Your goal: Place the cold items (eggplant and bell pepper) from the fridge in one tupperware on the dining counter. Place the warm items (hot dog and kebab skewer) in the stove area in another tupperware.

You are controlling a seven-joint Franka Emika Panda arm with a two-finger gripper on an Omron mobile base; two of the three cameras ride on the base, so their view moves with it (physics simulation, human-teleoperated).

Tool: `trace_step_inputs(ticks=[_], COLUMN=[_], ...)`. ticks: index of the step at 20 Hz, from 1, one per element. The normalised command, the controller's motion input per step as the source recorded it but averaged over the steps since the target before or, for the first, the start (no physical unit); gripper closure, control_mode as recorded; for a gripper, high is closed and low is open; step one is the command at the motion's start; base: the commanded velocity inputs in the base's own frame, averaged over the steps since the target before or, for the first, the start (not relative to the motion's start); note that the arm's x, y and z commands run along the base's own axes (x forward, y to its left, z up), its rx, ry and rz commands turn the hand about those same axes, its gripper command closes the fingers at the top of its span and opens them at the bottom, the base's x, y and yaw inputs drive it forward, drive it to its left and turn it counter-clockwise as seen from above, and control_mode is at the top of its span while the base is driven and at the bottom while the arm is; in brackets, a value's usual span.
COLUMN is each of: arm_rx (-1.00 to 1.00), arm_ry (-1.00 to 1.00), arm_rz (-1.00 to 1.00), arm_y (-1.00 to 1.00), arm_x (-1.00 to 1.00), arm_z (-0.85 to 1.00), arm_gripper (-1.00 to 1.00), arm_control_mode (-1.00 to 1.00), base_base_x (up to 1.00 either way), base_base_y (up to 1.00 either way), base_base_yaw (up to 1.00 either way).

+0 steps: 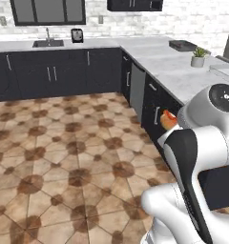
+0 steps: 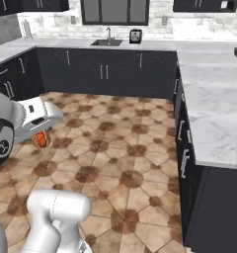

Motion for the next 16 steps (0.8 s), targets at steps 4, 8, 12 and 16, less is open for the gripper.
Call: trace_step_inputs(ticks=[4, 8, 12, 16], arm_rx=[0.0, 0.0, 0.0, 0.0], arm_ry=[0.0, 0.0, 0.0, 0.0], arm_rz=[0.0, 0.0, 0.0, 0.0], arm_y=[0.0, 0.0, 0.0, 0.0], arm_x=[0.0, 0.0, 0.0, 0.0], arm_z=[0.0, 0.0, 0.0, 0.0], arm_gripper=[1.0, 1.0, 1.0, 1.0], arm_control_mode=[1.0, 1.0, 1.0, 1.0], base_base_x=[-0.76, -0.39, -0.1, 0.0], base_base_y=[-0.97, -1.0, -1.0, -1.0], base_base_yaw=[-0.17, -0.04, 0.0, 0.0])
